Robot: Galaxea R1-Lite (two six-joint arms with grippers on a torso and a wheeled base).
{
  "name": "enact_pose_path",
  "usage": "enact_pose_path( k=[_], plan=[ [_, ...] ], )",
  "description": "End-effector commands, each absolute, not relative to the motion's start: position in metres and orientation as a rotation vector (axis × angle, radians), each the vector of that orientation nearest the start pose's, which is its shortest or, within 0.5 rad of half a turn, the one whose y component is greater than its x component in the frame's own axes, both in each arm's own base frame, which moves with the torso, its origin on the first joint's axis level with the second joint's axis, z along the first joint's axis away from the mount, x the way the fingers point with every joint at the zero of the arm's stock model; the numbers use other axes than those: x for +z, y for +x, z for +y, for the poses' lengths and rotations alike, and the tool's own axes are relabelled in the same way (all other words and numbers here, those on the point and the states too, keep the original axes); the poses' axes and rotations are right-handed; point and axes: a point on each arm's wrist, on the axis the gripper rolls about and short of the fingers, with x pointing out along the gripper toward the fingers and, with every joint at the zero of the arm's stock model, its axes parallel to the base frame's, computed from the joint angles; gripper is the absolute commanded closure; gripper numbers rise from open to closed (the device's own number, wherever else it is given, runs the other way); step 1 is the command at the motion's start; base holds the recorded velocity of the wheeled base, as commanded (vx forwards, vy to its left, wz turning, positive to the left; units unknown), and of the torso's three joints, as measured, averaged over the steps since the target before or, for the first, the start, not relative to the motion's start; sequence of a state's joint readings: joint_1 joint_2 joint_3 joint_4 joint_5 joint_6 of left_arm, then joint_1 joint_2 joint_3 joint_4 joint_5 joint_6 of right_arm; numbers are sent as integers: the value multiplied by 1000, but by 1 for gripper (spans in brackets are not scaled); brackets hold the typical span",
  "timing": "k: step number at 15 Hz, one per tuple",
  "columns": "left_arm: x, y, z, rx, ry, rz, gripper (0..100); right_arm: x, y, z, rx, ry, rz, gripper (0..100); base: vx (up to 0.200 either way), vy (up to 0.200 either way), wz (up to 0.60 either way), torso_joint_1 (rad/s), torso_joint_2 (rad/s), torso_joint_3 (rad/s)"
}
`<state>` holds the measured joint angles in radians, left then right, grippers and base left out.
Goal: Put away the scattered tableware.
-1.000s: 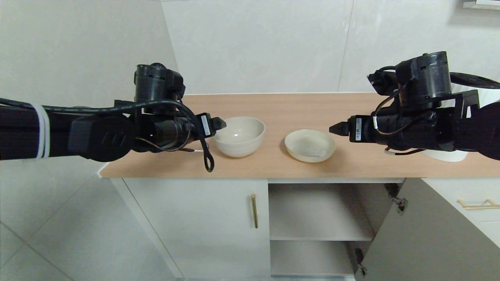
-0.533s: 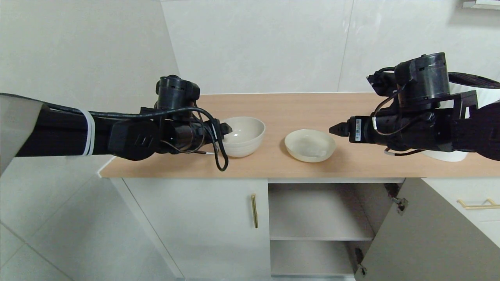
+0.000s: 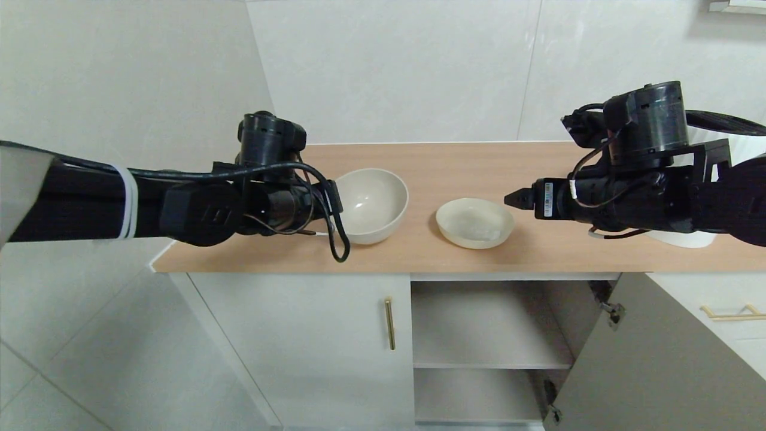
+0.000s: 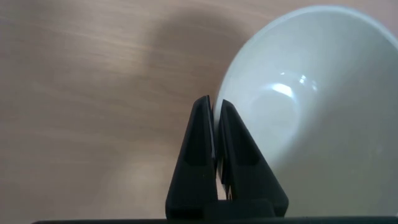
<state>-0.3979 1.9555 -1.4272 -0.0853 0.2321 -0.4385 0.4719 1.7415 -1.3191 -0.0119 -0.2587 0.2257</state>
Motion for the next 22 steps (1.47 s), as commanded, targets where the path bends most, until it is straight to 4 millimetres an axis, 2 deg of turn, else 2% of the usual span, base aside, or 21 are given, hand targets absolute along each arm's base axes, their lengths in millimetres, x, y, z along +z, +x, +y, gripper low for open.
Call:
enact_pose_path(
  k=[1,4,6,7,10,17,18,22],
  plan=[
    [251,328,-141,-88,-314,357,100,249,303,149,165,70,413,0,0,0,0,0,0,0],
    [276,296,-132,-120,-330,303,100,233,317,155,153,52,454,0,0,0,0,0,0,0],
    [280,288,-134,-137,-332,295,100,221,327,159,126,38,475,0,0,0,0,0,0,0],
    [280,286,-136,-147,-331,297,100,211,336,163,95,23,491,0,0,0,0,0,0,0],
    [277,287,-138,-148,-327,304,100,197,351,167,75,41,505,0,0,0,0,0,0,0],
    [277,283,-141,-162,-325,307,100,185,367,171,58,74,489,0,0,0,0,0,0,0],
    [277,284,-141,-161,-325,308,100,184,369,172,56,80,484,100,0,0,0,0,0,0],
    [277,284,-141,-161,-326,308,100,184,372,173,49,105,461,100,0,0,0,0,0,0]
  ],
)
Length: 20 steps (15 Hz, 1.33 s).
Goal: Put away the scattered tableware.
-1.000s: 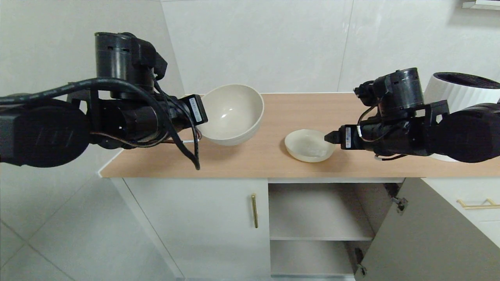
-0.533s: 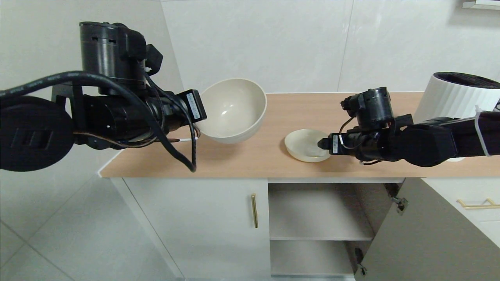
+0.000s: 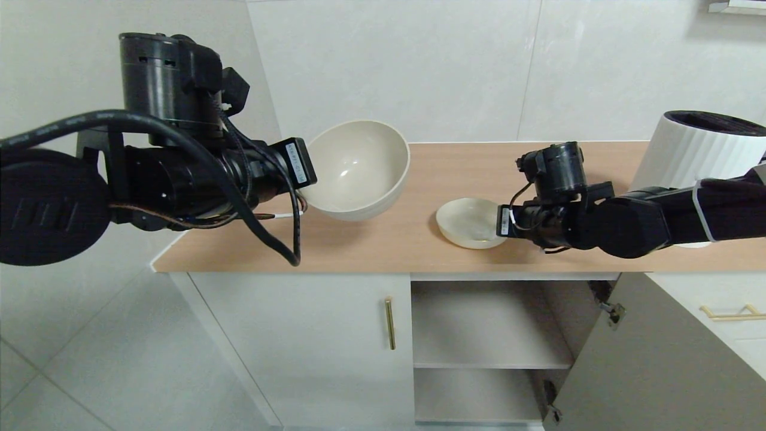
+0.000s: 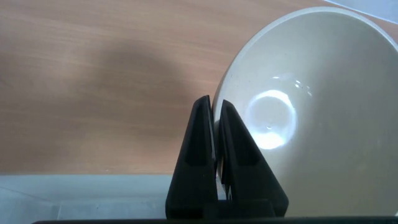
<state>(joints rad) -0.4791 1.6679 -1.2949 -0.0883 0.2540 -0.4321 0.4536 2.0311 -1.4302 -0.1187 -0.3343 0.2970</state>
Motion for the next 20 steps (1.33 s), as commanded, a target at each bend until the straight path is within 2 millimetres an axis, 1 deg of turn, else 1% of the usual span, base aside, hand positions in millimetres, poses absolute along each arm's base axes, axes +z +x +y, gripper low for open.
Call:
enact_pose_path(
  k=[1,3,5,6,9,10,11,12,13,15,17,18,20],
  plan=[
    [277,284,-142,-162,-326,309,100,186,372,173,49,110,454,100,0,0,0,0,0,0],
    [277,283,-141,-163,-325,307,100,197,368,169,45,151,430,100,0,0,0,0,0,0],
    [278,275,-142,-180,-294,303,100,221,354,163,54,205,383,100,0,0,0,0,0,0],
    [276,270,-140,-183,-280,312,100,230,347,159,60,212,367,100,0,0,0,0,0,0],
    [268,253,-137,-197,-263,337,100,255,314,145,110,237,334,100,0,0,0,0,0,0],
    [266,245,-135,-202,-260,342,100,257,300,139,149,242,348,100,0,0,0,0,0,0],
    [263,242,-133,-203,-257,346,100,258,293,136,169,241,359,100,0,0,0,0,0,0],
    [261,234,-129,-205,-255,345,100,259,277,130,224,240,401,100,0,0,0,0,0,0],
    [259,228,-127,-209,-253,348,100,258,269,127,257,240,437,100,0,0,0,0,0,0],
    [245,211,-119,-208,-234,389,100,247,250,121,289,222,519,100,0,0,0,0,0,0],
    [234,193,-114,-222,-221,418,100,236,232,113,305,213,563,100,0,0,0,0,0,0],
    [227,187,-112,-224,-211,437,100,233,225,110,314,211,575,100,0,0,0,0,0,0],
    [215,186,-112,-220,-192,476,100,219,219,106,316,201,619,100,0,0,0,0,0,0]
  ],
)
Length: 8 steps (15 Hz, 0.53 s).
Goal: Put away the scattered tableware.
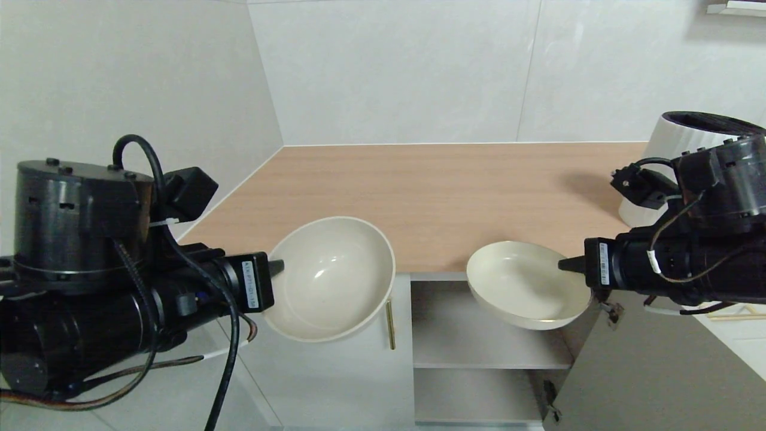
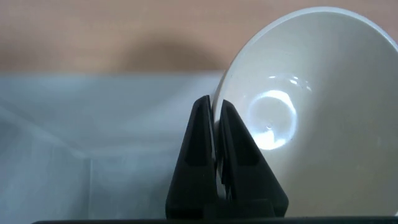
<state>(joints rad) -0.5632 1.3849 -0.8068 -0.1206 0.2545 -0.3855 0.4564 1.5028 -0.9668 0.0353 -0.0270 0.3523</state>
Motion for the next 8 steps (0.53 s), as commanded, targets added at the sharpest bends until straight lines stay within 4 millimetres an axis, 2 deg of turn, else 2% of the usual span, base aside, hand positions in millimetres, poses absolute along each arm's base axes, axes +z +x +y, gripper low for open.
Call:
enact_pose_path(
  k=[1,3,8],
  plan=[
    [212,188,-113,-217,-187,488,100,216,218,105,311,199,631,100,0,0,0,0,0,0],
    [211,189,-114,-217,-185,491,100,215,218,105,310,198,634,100,0,0,0,0,0,0],
    [207,192,-116,-214,-177,508,100,212,221,106,303,194,642,100,-200,0,0,2,3,2]
  ],
)
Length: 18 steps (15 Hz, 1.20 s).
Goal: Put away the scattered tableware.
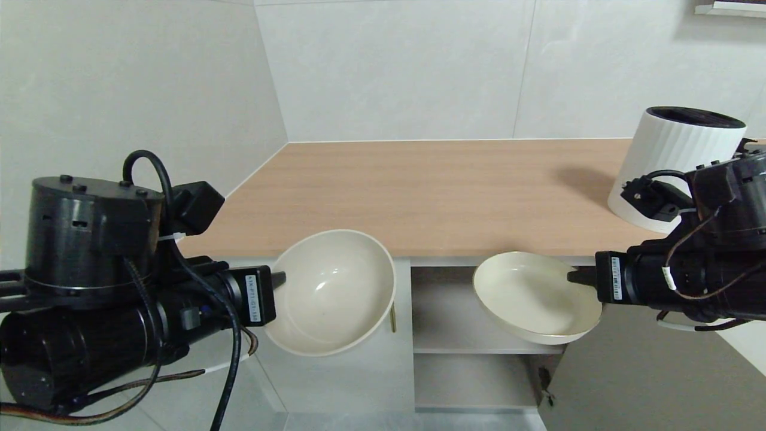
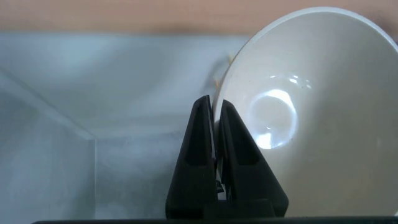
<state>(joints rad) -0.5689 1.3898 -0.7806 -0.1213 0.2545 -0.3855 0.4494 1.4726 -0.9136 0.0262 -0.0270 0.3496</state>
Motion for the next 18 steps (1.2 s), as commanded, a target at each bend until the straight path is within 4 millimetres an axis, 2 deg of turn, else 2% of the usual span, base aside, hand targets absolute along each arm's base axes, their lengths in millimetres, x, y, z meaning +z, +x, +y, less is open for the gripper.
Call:
enact_pose_path(
  k=[1,10,18],
  plan=[
    [207,192,-116,-214,-174,510,100,210,223,107,301,191,646,100,-200,0,0,-7,-2,12],
    [204,194,-118,-212,-167,521,100,197,232,111,289,165,693,100,0,0,0,-6,19,11],
    [199,197,-119,-210,-161,540,100,187,238,113,287,162,702,100,0,0,0,-164,427,263]
  ],
)
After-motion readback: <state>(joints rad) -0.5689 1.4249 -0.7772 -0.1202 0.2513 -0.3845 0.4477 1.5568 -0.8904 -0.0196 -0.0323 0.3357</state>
